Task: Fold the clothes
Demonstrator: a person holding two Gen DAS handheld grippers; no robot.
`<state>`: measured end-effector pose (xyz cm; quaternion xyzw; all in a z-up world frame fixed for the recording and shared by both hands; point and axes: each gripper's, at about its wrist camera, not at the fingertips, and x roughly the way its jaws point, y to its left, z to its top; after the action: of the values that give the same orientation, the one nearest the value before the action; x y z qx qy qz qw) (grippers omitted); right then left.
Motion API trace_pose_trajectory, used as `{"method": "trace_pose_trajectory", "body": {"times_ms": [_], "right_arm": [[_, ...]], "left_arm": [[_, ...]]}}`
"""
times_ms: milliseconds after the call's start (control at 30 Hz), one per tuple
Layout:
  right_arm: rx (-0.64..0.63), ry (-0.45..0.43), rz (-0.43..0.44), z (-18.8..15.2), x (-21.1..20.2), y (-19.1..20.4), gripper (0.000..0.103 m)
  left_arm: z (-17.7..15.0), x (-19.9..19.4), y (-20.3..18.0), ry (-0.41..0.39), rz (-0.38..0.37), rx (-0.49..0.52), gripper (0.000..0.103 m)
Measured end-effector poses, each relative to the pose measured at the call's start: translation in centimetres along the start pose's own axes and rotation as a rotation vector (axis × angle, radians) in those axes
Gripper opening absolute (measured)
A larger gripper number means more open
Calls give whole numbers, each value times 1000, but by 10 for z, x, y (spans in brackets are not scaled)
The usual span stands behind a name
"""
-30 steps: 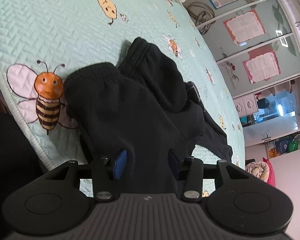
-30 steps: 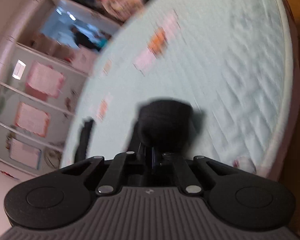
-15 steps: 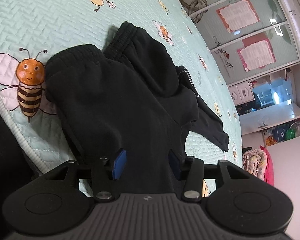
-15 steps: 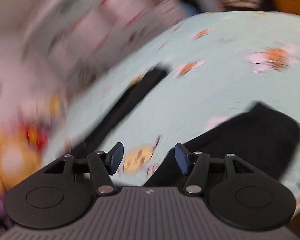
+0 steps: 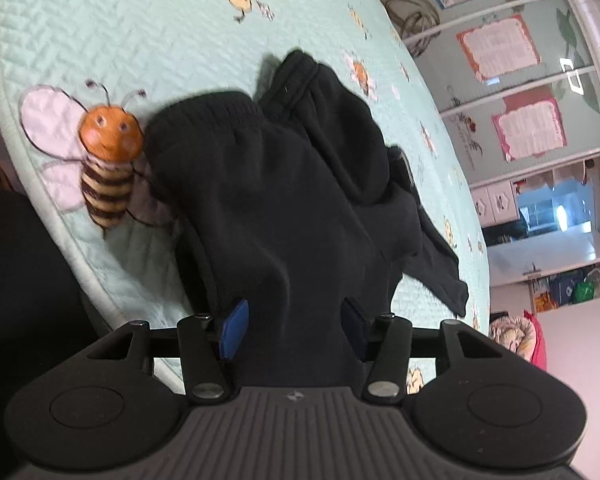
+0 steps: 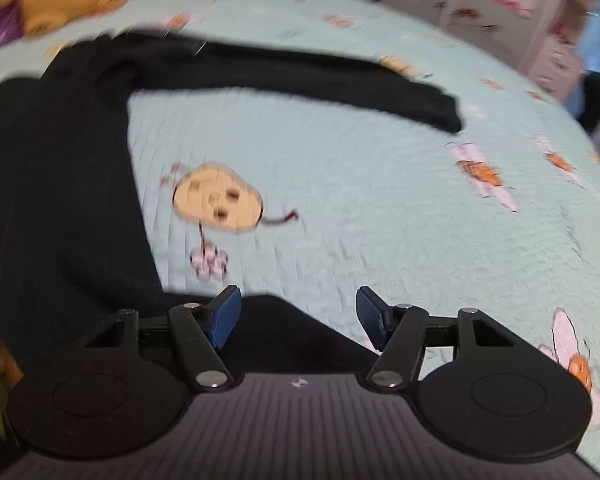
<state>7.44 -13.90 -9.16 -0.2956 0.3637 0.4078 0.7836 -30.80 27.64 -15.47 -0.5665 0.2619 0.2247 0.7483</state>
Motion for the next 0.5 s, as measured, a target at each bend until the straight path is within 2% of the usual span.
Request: {"method": "trace_pose_trajectory", "body": {"times_ms": [200, 233, 267, 300, 333, 367, 500], "right_arm": [[-306, 244, 81, -5, 55, 20, 64], [-324, 274, 89, -6, 62, 23, 62], [-323, 282, 99, -4, 65, 24, 53], [-313, 287, 115, -2, 66, 23, 40], [-291, 282, 127, 0, 64, 21, 5], [-275, 258, 101, 2, 59, 17, 2], [-173, 93, -41, 13, 25, -18, 2]], "left_arm": [[0, 9, -1, 19, 35, -1, 54], [2, 9, 1, 15, 42, -7, 54], [3, 9, 2, 12, 49, -12, 54], [5, 9, 4, 8, 57, -18, 54], [6, 10, 5, 7, 65, -22, 54], [8, 11, 5, 9, 72, -23, 54], [9, 17, 1, 19, 59, -20, 54]]}}
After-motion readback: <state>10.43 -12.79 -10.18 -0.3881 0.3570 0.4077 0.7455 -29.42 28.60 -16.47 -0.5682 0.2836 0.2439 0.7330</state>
